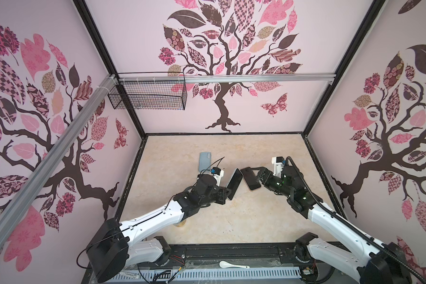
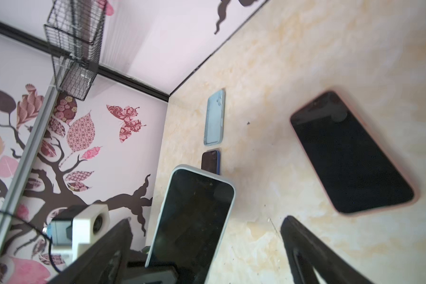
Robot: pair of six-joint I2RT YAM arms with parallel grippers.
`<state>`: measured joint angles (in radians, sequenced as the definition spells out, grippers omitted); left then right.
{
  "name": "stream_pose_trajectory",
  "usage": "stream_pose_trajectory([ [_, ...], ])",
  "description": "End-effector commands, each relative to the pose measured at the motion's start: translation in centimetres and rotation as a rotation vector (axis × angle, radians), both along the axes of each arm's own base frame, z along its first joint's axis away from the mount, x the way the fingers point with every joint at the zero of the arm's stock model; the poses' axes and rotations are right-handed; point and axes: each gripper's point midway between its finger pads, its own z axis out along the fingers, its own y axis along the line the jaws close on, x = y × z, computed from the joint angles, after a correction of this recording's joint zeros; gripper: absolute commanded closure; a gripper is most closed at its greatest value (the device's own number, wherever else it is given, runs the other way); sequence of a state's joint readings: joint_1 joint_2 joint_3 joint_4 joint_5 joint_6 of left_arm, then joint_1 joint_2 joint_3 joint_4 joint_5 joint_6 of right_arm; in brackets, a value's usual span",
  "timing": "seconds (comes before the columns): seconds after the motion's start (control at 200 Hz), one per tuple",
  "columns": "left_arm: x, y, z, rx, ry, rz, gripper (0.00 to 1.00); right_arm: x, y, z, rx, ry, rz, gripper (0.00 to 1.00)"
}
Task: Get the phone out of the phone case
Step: 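Lift the pale-cased phone off the table with both grippers, tilting it, then raise the pale-cased phone higher, left gripping its side, right its end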
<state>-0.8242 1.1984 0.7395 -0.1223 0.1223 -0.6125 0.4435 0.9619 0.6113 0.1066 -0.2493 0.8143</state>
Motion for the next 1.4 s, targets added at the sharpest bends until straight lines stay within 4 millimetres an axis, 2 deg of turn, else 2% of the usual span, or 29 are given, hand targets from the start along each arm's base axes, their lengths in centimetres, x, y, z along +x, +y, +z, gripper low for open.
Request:
stream_pose_trajectory([
  [0.0,0.7,0.5,4.2,-0.044,-0.069,-0.017,1.0,0.1,-0.7,2.6,-0.172,-0.189,0.038,0.03],
  [0.155,1.1,2.8,6.1,0.055,-0.134,0.032,1.0,-0.3,0.4,3.8,-0.262,-0.266,0.147,0.03],
  [0.27,1.0,3.7,7.9,0.089,-0.166,0.037,1.0,-0.8,1.3,4.8,-0.272,-0.347,0.219,0.03],
  [0.31,0.8,3.7,8.3,0.105,-0.171,0.012,1.0,-1.2,2.0,5.1,-0.282,-0.383,0.277,0.05],
  [0.335,0.2,3.3,8.5,0.107,-0.173,-0.037,1.0,-1.5,2.4,5.1,-0.29,-0.4,0.317,0.01],
  [0.385,-0.2,3.0,9.2,0.097,-0.186,-0.071,1.0,-1.8,2.9,5.4,-0.299,-0.43,0.355,0.02],
  [0.46,-0.3,3.4,10.0,0.114,-0.196,-0.073,1.0,-2.0,3.4,5.7,-0.306,-0.468,0.396,0.05],
  [0.58,-0.4,4.1,11.0,0.175,-0.222,-0.085,1.0,-2.5,4.2,5.5,-0.33,-0.525,0.478,0.05],
  [0.675,-0.9,3.9,12.1,0.202,-0.298,-0.169,1.0,-2.7,4.7,5.3,-0.346,-0.549,0.525,0.05],
  [0.775,-0.9,3.8,12.3,0.268,-0.328,-0.234,1.0,-2.9,5.1,4.7,-0.392,-0.561,0.59,0.06],
  [0.885,-0.5,4.2,10.4,0.375,-0.283,-0.314,1.0,-3.2,5.3,3.7,-0.432,-0.582,0.643,0.11],
  [0.96,-0.6,4.5,9.8,0.42,-0.254,-0.334,1.0,-3.4,5.4,3.4,-0.436,-0.609,0.658,0.17],
  [1.055,-2.0,3.7,10.7,0.338,-0.229,-0.38,1.0,-3.9,5.6,2.7,-0.447,-0.634,0.689,0.19],
  [1.13,-2.3,3.7,11.3,0.291,-0.216,-0.353,1.0,-4.2,5.6,2.1,-0.463,-0.641,0.721,0.21],
  [1.265,-1.8,5.7,11.2,0.342,-0.228,-0.247,1.0,-4.9,5.9,1.3,-0.485,-0.653,0.796,0.21],
  [1.395,-3.0,6.3,11.3,0.333,-0.269,-0.287,1.0,-5.3,6.1,1.1,-0.501,-0.698,0.838,0.21],
])
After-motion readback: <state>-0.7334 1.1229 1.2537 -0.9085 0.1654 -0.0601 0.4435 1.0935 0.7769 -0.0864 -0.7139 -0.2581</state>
